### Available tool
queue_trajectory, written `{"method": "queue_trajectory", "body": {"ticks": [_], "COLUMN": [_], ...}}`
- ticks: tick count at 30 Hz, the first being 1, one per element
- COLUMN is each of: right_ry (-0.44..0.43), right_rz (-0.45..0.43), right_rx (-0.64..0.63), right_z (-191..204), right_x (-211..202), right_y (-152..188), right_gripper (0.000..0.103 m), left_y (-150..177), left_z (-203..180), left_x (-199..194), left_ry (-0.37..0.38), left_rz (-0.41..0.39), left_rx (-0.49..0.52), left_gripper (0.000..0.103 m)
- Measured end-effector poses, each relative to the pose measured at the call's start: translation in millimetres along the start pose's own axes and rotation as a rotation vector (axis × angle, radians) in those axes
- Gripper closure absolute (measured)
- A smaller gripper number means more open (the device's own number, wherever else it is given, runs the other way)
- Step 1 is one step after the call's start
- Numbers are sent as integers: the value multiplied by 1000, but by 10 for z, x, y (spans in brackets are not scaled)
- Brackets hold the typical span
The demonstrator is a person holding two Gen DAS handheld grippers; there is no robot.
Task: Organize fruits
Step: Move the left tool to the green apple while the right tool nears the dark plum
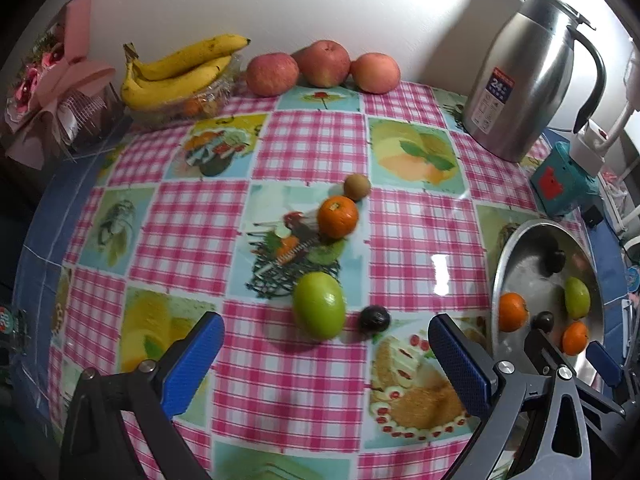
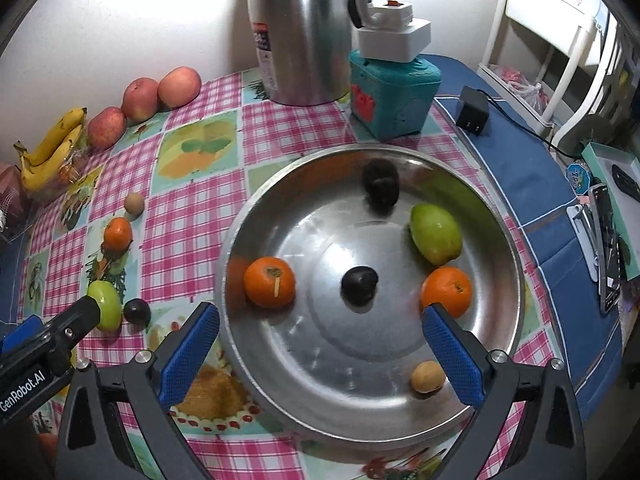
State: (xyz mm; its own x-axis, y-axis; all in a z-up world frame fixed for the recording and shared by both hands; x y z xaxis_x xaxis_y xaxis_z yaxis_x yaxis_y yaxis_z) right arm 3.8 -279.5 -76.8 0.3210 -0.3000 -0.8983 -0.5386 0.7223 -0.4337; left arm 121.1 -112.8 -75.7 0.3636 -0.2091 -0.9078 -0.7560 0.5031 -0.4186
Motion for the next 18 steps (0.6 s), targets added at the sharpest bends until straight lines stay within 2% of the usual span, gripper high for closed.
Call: {"method": "queue_trajectory", "body": {"ticks": [7, 13, 18], "right_ry": [-14, -21, -67], "right_rz": [12, 25, 38], "right_rx": [-24, -65, -91], "right_z": [228, 460, 661], "right_x": [-3, 15, 25], "right_y": [58, 143, 208], "right_gripper": [2, 2, 2], "left_y": [-48, -33, -42], "left_z": [292, 552, 741], "left_x": [-69, -78, -113], "left_ry": [-57, -65, -69], "left_rz": [-17, -13, -29], "left_rx": [6, -36, -70], "left_gripper": [0, 0, 0]}}
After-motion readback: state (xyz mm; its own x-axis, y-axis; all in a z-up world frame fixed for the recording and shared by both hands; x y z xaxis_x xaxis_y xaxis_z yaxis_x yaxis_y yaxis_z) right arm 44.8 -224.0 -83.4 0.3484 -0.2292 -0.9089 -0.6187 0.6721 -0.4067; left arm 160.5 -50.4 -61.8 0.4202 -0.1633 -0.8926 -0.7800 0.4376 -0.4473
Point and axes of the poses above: each gripper's, at about its wrist camera, not at the fingertips, and x roughly the way its jaws point, z to its left, y to its underside, the point moved 9 cm from there along x, roughly the way its jaws point, and after that the axes turned 8 degrees about x, right-handed, at the moved point
